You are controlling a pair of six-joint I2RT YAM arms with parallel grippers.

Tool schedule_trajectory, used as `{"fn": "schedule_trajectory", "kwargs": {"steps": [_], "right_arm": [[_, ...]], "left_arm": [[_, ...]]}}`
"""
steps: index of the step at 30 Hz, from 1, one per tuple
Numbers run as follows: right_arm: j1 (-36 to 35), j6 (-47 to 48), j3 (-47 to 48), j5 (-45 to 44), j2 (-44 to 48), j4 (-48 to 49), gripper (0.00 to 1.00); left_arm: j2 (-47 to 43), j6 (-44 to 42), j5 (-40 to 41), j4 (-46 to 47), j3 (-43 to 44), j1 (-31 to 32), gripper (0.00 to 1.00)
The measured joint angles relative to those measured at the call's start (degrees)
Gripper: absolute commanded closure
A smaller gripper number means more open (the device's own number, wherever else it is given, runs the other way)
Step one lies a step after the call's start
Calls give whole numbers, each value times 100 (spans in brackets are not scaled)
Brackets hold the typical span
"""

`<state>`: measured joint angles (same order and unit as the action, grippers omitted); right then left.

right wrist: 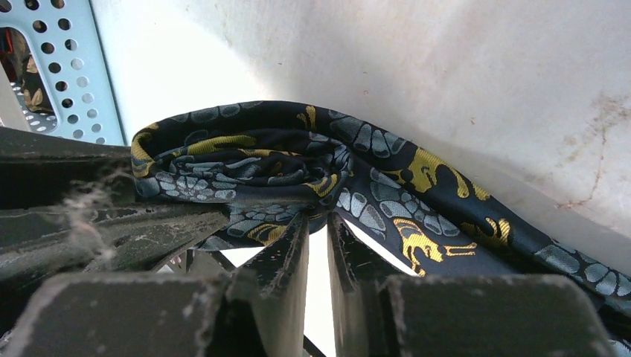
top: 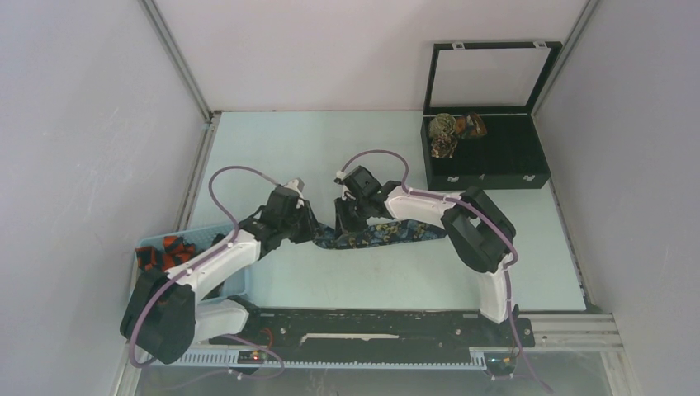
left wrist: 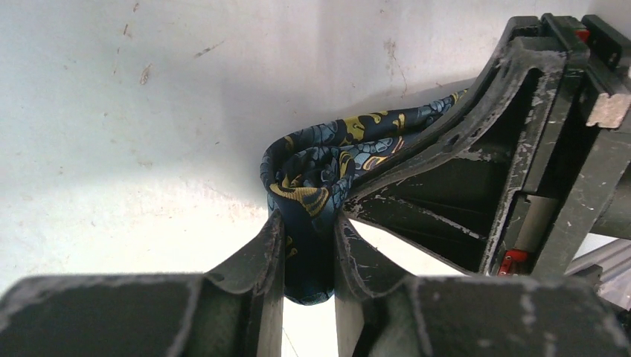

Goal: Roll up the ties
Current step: Roll the tie at the center of the board.

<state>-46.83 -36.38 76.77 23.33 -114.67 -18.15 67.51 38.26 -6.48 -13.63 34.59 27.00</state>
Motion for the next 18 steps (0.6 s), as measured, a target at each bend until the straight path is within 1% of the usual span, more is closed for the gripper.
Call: {"fn": "schedule_trajectory", "kwargs": {"steps": [7, 15, 18], "right_arm": [[-31, -7, 44, 129, -79, 85, 81], [7, 144, 42, 76, -57, -105, 80], [55, 199, -4, 37, 98, -190, 80]], "left_arm": [[90, -153, 374, -474, 315, 175, 95], [409, -400, 1163, -1117, 859, 505, 96], [564, -448, 1436, -1322, 999, 614, 96]]}}
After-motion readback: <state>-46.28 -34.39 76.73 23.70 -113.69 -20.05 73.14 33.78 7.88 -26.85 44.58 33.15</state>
